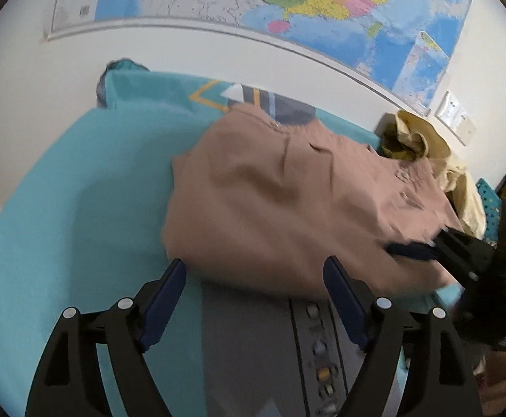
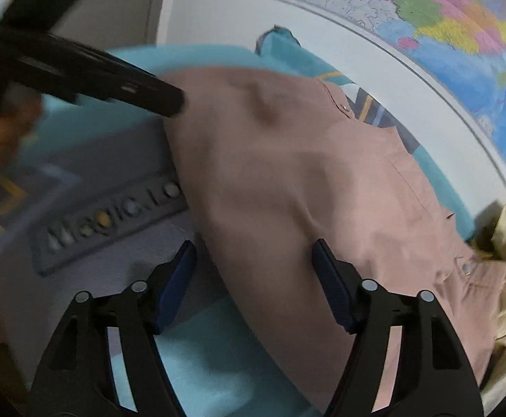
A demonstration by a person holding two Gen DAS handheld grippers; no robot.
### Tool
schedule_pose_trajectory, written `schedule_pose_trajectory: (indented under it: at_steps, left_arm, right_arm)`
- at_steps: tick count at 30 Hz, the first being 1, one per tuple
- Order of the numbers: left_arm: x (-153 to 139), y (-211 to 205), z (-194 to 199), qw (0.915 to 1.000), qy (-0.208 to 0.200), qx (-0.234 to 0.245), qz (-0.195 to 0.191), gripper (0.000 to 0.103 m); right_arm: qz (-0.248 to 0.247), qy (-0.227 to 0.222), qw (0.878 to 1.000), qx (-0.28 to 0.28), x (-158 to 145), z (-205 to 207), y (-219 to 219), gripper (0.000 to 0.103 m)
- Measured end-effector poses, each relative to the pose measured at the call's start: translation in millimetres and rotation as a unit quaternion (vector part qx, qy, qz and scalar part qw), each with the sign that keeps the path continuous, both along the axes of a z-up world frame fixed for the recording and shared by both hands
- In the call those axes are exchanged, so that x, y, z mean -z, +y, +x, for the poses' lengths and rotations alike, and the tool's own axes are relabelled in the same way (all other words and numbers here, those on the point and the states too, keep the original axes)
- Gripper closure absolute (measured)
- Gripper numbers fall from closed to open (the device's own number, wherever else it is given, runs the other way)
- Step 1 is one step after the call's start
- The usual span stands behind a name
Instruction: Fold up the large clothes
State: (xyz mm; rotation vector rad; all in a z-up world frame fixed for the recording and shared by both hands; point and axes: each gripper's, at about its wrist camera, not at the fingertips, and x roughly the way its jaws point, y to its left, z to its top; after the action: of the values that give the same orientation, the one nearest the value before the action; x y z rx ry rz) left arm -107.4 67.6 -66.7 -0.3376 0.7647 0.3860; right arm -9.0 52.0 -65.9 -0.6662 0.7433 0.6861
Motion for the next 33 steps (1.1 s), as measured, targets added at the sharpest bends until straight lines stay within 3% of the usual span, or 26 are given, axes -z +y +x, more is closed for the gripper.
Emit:
schedule_pose_trajectory:
  at_steps: [1,2,6,8,11,14,16,19,23,25,26,29,33]
  left_arm:
    - [3.1,-2.4,-1.7,0.9999,0.000,0.005,-0.010,0.025]
    - [8.5,-4.1,-2.6,0.9995,0.002,0.010,-0.031,0.025]
    - [22.2,-9.1,5.4,0.9968,0.002,0.027,-0.075,0.023]
    - [21.6,-9.5,12.8,0.9939,-0.013,0.038,-0.103,0.023]
    - [28.2,-1.5,29.3,0.9805,-0.032,0.049,-0.187,0.022]
    - [30.1,8.0,39.3,0.9715,-0.060,0.036,-0.227,0.020]
    - [31.7,16.9,42.7,0.9609,-0.087,0.026,-0.262,0.019]
    - [30.8,23.3,52.7,0.9553,-0.087,0.017,-0.282,0.019]
    - [30.9,26.3,75.6,0.9597,-0.062,0.008,-0.274,0.019]
    - [30.7,24.6,87.9,0.9655,-0.047,0.011,-0.256,0.019]
    - [30.5,24.6,92.0,0.9679,-0.044,0.013,-0.247,0.019]
    - [31.0,27.3,99.4,0.9718,-0.036,0.014,-0.232,0.023]
    - [30.5,25.1,101.6,0.9780,-0.023,0.015,-0.207,0.030]
  right_arm:
    - [0.003,-0.010,1.000,-0.001,1.5,0.7,-4.0,0.040]
    - [0.004,-0.011,1.000,0.008,1.1,4.3,-6.2,0.053]
    - [0.066,0.034,0.997,0.032,-11.0,19.2,-25.1,0.076]
    - [0.100,0.051,0.993,0.044,-19.9,25.7,-31.6,0.078]
    - [0.118,0.065,0.990,0.052,-24.9,29.2,-35.7,0.078]
    - [0.131,0.083,0.986,0.057,-24.2,31.2,-39.4,0.078]
    - [0.140,0.093,0.984,0.060,-25.4,33.8,-40.7,0.077]
    - [0.164,0.112,0.978,0.069,-28.3,33.5,-48.7,0.073]
    - [0.234,0.160,0.955,0.081,-38.9,28.1,-80.7,0.069]
    - [0.270,0.188,0.940,0.090,-42.6,22.5,-102.0,0.063]
    - [0.287,0.199,0.932,0.098,-43.7,19.3,-115.4,0.055]
    - [0.342,0.236,0.900,0.132,-41.0,5.2,-165.0,0.052]
    - [0.392,0.262,0.854,0.218,-22.8,-22.4,-235.4,0.047]
